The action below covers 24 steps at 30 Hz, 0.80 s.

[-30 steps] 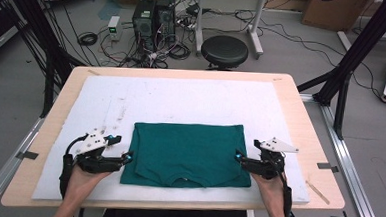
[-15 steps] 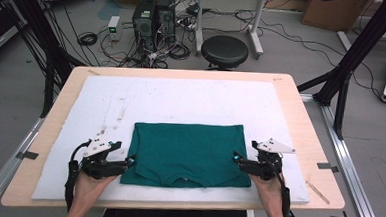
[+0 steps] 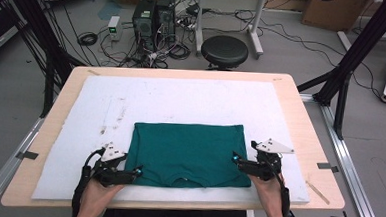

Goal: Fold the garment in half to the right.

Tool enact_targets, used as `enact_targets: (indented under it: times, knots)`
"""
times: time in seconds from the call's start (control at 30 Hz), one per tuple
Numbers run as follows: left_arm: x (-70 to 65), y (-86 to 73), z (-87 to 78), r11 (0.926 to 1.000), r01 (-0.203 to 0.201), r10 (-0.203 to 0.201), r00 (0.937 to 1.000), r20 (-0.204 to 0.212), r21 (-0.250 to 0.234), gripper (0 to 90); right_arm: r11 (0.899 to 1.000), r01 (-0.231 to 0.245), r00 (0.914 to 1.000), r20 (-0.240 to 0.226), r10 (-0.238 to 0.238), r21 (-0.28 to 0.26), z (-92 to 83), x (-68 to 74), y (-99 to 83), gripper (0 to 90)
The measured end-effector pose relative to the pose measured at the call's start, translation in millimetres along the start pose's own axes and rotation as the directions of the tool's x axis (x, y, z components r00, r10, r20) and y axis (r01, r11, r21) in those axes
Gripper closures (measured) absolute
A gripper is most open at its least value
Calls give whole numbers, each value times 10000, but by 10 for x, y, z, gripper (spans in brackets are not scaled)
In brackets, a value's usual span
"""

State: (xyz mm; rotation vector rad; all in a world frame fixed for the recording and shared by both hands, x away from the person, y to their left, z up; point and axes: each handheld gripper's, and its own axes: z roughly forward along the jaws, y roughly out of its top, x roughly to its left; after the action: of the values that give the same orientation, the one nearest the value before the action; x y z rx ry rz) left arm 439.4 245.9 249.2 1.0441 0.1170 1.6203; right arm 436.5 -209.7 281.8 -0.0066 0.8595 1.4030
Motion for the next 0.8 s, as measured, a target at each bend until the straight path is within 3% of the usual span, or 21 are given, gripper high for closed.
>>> enact_targets:
  times: [0.5,0.8]
  knots:
    - [-15,-32,-13,9998,21,-21,10000,-11,-181,308,9999,139,9999,-10,-139,83,18,38,-4,209]
    - [-22,-46,-24,9994,-139,148,9995,269,-303,414,9997,183,9998,-53,-183,135,31,64,2,209]
